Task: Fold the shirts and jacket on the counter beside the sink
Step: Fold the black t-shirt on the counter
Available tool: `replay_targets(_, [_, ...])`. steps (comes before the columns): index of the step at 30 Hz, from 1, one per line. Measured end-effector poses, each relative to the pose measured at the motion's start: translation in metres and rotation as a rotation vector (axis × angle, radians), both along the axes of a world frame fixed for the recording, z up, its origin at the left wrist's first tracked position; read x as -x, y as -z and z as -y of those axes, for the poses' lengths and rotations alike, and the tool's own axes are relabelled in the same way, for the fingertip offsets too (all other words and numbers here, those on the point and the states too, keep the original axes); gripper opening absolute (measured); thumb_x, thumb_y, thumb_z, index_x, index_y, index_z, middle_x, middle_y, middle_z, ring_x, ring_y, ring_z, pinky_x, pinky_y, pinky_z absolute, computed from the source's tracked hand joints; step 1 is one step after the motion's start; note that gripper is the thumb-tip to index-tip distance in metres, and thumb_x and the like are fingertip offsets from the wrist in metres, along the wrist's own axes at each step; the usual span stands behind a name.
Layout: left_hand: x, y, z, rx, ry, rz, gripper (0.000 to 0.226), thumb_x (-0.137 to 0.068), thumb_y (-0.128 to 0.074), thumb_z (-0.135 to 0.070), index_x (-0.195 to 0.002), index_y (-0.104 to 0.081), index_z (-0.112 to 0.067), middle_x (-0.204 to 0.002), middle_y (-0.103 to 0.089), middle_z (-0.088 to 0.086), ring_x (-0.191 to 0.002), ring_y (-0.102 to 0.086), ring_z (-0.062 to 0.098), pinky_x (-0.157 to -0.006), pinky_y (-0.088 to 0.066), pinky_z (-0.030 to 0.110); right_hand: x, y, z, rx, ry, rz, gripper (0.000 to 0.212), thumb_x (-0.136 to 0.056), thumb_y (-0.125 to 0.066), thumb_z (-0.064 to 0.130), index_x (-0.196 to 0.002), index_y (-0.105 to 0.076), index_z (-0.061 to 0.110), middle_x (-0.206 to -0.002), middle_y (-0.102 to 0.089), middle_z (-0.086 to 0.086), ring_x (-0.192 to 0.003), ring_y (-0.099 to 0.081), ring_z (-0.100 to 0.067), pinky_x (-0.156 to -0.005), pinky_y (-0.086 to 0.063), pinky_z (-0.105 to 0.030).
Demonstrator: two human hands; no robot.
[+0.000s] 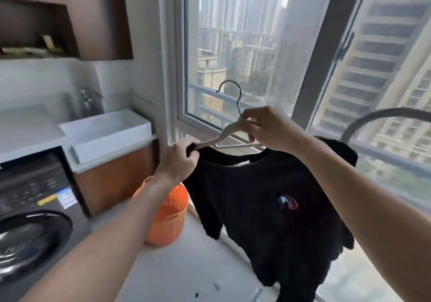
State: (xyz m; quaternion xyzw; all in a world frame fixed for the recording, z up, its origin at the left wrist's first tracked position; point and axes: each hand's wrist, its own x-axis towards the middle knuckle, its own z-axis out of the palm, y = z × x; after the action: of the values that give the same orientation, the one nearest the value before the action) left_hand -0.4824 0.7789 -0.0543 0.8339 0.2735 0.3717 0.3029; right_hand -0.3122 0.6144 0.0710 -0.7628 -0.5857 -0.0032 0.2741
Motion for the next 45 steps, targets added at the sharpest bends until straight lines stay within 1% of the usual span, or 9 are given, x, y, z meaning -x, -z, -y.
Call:
replay_targets(9, [0.098,-0.005,-0.211,-0.065,-0.286,-0.027,0.031,-0.088,-0.046,-0.024,-0.109,-0.068,-0.028,-0.101,-0.066,-0.018,-0.095,-0.056,0.0,-0.079,-0.034,0.001,0.047,0.017,-0.256,-0.072,-0.249,-0.111,0.021,-0.098,-0.055,0.025,-0.08,-0.066,0.027,-0.065,-0.069,0.0,-0.05,-0.057,-0.006,-0.046,-0.046,-0.021])
replay_targets(12, [0.136,-0.018,-0.284,-0.072,-0.408,-0.047,0.03,-0.092,-0.047,-0.014,-0.109,-0.07,-0.026,-0.103,-0.07,-0.014,-0.091,-0.06,0.002,-0.081,-0.041,0.016,0.067,0.018,-0.344,-0.066,-0.336,-0.185,0.024,-0.096,-0.058,0.032,-0.076,-0.066,0.023,-0.064,-0.065,-0.002,-0.063,-0.061,-0.023,-0.06,-0.055,-0.036])
replay_targets(16, [0.199,-0.028,-0.361,0.032,-0.585,-0.017,0.034,-0.091,-0.045,-0.014,-0.099,-0.071,-0.035,-0.081,-0.068,-0.015,-0.064,-0.058,0.0,-0.06,-0.043,0.026,0.106,0.023,-0.451,-0.102,-0.446,-0.222,0.036,-0.094,-0.061,0.032,-0.062,-0.057,0.017,-0.064,-0.055,-0.011,-0.054,-0.048,-0.012,-0.048,-0.043,-0.016])
replay_targets(20, [0.261,-0.038,-0.442,0.293,-0.637,0.209,0.04,-0.082,-0.047,-0.005,-0.088,-0.079,-0.029,-0.099,-0.074,-0.01,-0.098,-0.063,0.011,-0.084,-0.047,0.026,0.145,0.035,-0.553,-0.107,-0.512,-0.244,0.037,-0.095,-0.061,0.03,-0.061,-0.054,0.017,-0.057,-0.051,0.002,-0.053,-0.048,-0.013,-0.059,-0.049,-0.029])
replay_targets(25, [0.328,-0.035,-0.549,0.494,-0.704,0.433,0.042,-0.075,-0.046,0.0,-0.079,-0.079,-0.025,-0.08,-0.073,-0.001,-0.076,-0.063,0.02,-0.06,-0.047,0.023,0.19,0.052,-0.664,-0.143,-0.572,-0.339,0.036,-0.097,-0.059,0.029,-0.072,-0.059,0.003,-0.056,-0.051,0.003,-0.049,-0.046,-0.012,-0.056,-0.048,-0.033])
replay_targets(31, [0.407,-0.036,-0.691,0.57,-0.745,0.56,0.049,-0.078,-0.037,0.005,-0.078,-0.077,-0.023,-0.075,-0.072,-0.002,-0.064,-0.062,0.02,-0.047,-0.049,0.022,0.272,0.057,-0.792,-0.285,-0.551,-0.382,0.034,-0.097,-0.061,0.025,-0.063,-0.057,0.022,-0.054,-0.05,0.001,-0.048,-0.047,-0.008,-0.054,-0.052,-0.027])
replay_targets(37, [0.465,-0.041,-0.803,0.66,-0.762,0.578,0.053,-0.081,-0.028,0.01,-0.088,-0.075,-0.014,-0.077,-0.069,0.012,-0.053,-0.063,0.017,-0.045,-0.047,0.018,0.327,0.047,-0.895,-0.455,-0.368,-1.239,0.019,-0.098,-0.056,0.017,-0.082,-0.062,0.01,-0.059,-0.042,0.001,-0.044,-0.034,-0.012,-0.053,-0.053,-0.032])
replay_targets(40, [0.456,-0.027,-0.833,0.6,-0.765,0.413,0.054,-0.078,-0.032,0.001,-0.079,-0.079,-0.027,-0.098,-0.074,0.0,-0.089,-0.067,0.019,-0.078,-0.056,0.03,0.328,0.038,-0.931,-0.489,-0.375,-1.302,0.022,-0.101,-0.055,0.024,-0.088,-0.062,0.008,-0.064,-0.042,-0.002,-0.047,-0.03,-0.014,-0.071,-0.058,-0.041])
replay_targets(45, [0.425,-0.019,-0.881,0.494,-0.605,0.15,0.04,-0.074,-0.05,-0.014,-0.08,-0.077,-0.043,-0.083,-0.073,-0.023,-0.092,-0.066,0.003,-0.08,-0.05,0.024,0.316,0.017,-0.989,-0.623,-0.426,-1.384,0.026,-0.104,-0.05,0.023,-0.084,-0.062,0.012,-0.067,-0.048,0.0,-0.052,-0.036,-0.01,-0.082,-0.053,-0.033])
